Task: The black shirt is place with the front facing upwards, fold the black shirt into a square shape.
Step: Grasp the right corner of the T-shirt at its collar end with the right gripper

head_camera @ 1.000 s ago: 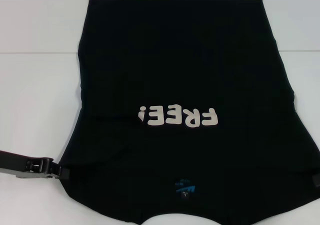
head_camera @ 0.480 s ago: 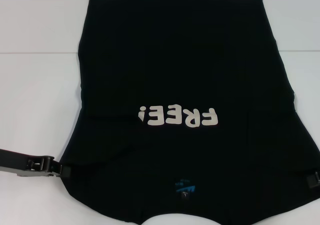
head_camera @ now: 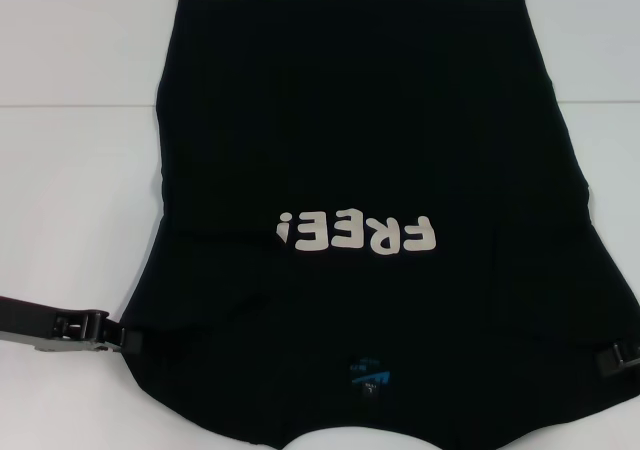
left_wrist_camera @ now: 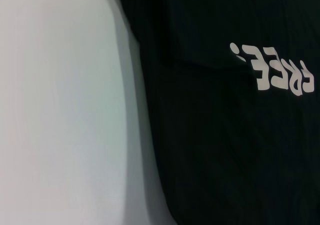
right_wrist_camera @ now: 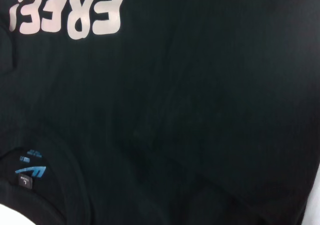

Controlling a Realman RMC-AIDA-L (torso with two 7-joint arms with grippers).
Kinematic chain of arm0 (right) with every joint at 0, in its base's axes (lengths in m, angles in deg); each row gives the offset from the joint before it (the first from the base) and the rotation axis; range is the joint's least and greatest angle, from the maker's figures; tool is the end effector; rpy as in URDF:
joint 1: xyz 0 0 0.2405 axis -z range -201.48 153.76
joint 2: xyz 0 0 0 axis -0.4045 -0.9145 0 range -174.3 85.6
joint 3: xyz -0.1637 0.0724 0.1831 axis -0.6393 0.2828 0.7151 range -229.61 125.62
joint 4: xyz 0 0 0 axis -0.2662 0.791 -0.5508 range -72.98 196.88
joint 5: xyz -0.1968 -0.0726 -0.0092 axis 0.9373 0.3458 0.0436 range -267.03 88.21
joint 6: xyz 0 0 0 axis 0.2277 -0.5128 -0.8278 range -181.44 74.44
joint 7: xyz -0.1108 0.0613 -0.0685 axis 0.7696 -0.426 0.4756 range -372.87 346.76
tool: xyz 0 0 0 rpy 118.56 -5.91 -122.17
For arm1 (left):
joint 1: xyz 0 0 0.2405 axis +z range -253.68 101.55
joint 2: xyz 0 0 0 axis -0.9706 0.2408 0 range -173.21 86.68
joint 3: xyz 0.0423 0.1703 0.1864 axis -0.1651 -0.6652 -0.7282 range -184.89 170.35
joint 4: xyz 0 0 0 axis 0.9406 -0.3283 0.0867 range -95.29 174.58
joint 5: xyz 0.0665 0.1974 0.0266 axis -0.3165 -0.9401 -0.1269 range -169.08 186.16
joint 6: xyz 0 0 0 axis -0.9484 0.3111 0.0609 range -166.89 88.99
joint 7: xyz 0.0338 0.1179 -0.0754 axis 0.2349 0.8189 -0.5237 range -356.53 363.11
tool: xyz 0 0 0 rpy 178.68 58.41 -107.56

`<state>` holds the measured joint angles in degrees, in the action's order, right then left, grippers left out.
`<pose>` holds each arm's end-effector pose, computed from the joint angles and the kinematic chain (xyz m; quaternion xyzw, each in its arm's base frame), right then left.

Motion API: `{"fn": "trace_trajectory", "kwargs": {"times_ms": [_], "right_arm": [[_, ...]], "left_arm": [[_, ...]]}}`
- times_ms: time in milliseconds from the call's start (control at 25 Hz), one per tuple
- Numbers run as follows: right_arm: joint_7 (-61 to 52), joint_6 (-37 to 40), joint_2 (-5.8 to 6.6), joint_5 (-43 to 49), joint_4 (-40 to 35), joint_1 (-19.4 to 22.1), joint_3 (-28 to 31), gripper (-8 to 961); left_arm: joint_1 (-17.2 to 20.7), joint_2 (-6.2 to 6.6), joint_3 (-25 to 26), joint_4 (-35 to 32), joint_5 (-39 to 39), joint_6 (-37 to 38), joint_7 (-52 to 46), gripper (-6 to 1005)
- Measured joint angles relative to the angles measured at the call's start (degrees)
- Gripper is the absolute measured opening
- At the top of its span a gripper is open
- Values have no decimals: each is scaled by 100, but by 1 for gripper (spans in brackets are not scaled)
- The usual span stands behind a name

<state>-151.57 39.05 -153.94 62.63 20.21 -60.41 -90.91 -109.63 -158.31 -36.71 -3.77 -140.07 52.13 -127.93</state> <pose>0.3233 0.3369 0.0653 -0.7717 0.6230 -0.0639 0.1104 -0.3235 0.3243 0.0413 -0.7786 -0.6170 -0.0405 0.1071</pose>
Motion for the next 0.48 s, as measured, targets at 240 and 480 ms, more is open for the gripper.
{"fn": "trace_trajectory", "kwargs": {"times_ms": [240,480], "right_arm": [[0,14,71,1,-23,50,25,735],[-21,27,137,1,-17,128,31,735]], "left_arm": [[0,0,0,0,0,11,0,21],[0,0,-1,0,3,24,0,21]]}}
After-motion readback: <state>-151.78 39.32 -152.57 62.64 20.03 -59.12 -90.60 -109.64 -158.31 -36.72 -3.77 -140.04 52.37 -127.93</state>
